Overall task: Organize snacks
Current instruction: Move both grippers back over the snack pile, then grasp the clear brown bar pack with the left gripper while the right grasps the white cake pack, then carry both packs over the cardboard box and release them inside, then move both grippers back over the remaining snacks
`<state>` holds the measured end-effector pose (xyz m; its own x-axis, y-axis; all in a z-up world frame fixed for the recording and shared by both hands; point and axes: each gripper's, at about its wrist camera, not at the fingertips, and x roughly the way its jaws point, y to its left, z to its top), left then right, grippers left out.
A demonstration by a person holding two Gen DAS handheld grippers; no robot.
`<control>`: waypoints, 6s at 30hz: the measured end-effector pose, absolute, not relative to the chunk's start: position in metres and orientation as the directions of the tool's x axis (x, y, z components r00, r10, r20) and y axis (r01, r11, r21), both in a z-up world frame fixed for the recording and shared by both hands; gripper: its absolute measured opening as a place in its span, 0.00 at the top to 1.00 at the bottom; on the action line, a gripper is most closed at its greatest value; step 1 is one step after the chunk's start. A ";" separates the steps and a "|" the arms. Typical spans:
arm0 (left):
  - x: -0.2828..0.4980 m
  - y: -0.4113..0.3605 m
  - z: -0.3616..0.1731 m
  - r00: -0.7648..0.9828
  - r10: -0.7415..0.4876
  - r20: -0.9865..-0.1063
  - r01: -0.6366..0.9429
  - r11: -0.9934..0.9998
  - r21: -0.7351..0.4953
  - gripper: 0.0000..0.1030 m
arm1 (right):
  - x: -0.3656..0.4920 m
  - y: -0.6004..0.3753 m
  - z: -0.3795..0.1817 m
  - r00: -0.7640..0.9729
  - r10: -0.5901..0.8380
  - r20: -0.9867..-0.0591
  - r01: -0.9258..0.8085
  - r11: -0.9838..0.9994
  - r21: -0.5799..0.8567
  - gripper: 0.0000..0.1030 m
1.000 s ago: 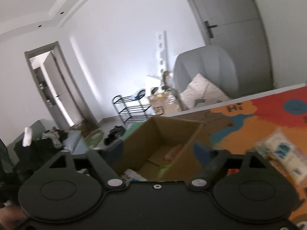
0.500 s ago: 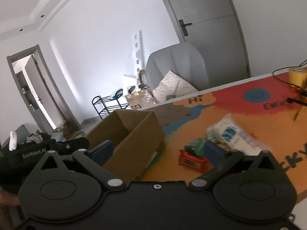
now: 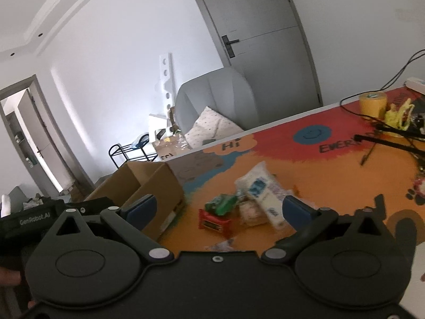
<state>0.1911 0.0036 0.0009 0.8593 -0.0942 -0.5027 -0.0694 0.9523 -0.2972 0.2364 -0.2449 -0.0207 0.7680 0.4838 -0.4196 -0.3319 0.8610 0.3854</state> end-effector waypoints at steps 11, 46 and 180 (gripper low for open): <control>0.204 -0.029 -0.016 0.839 -0.140 -0.526 -0.036 0.950 -0.310 0.07 | 0.241 -0.272 -0.030 0.793 0.434 -0.428 -0.287 0.885 0.366 0.00; 0.248 -0.068 -0.094 0.747 -0.145 -0.649 -0.106 0.937 -0.332 0.70 | 0.277 -0.275 -0.068 0.768 0.445 -0.460 -0.319 0.889 0.329 0.27; 0.172 0.072 0.009 0.872 0.049 -0.487 -0.252 0.898 -0.361 0.09 | 0.246 -0.162 -0.011 0.708 0.554 -0.438 -0.436 0.831 0.346 0.07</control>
<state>0.1721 0.0724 0.0089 0.8720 0.0487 -0.4870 -0.2519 0.8978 -0.3612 0.2456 -0.1622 -0.0107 0.7078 0.5538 -0.4385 -0.4357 0.8309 0.3461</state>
